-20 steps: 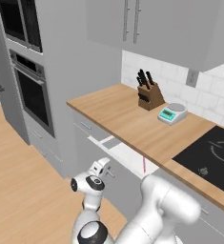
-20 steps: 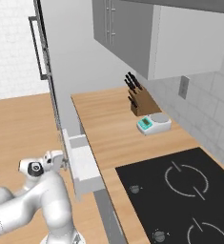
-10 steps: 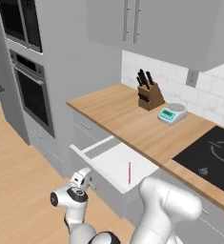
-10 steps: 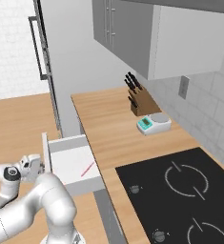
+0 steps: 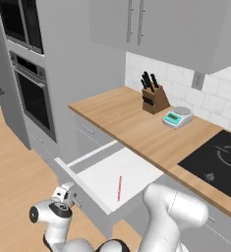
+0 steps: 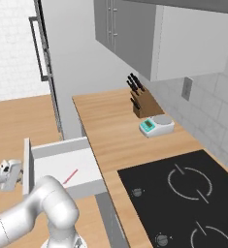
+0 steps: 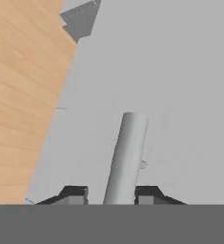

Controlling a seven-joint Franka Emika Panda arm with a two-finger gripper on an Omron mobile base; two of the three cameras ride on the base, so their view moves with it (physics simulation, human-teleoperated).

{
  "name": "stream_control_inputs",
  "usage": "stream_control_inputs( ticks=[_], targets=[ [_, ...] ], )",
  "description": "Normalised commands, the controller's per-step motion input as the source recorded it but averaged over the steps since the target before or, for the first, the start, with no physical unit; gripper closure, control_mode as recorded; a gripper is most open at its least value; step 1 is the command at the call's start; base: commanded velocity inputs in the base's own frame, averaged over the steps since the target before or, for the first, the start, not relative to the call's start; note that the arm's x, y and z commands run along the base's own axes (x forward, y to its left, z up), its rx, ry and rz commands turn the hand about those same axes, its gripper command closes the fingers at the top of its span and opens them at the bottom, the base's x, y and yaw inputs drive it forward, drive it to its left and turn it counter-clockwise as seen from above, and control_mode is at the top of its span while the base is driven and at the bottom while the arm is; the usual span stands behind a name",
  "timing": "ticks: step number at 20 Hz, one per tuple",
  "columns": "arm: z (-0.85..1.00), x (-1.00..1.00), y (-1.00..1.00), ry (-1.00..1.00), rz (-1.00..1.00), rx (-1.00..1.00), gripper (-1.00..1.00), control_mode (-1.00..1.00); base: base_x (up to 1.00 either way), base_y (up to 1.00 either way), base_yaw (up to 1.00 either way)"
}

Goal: Take a straw from the drawer in front and place it inside the glass cup on the dining counter.

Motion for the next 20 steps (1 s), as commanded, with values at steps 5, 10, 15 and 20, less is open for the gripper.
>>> stream_control_inputs(
  ticks=[5, 10, 15, 20],
  targets=[
    [0.35, -0.39, 0.05, 0.29, 0.00, 0.32, -1.00, -1.00, 0.00, 0.00, 0.00],
    [0.71, -0.51, 0.00, 0.25, 0.00, 0.43, -1.00, -1.00, 0.00, 0.00, 0.00],
    [1.00, -0.81, -0.39, 0.00, 0.00, 0.40, -1.00, -1.00, 0.00, 0.00, 0.00],
    [1.00, -0.29, -0.86, -0.02, -0.02, 0.32, -1.00, -1.00, 0.00, 0.00, 0.00]
  ],
)
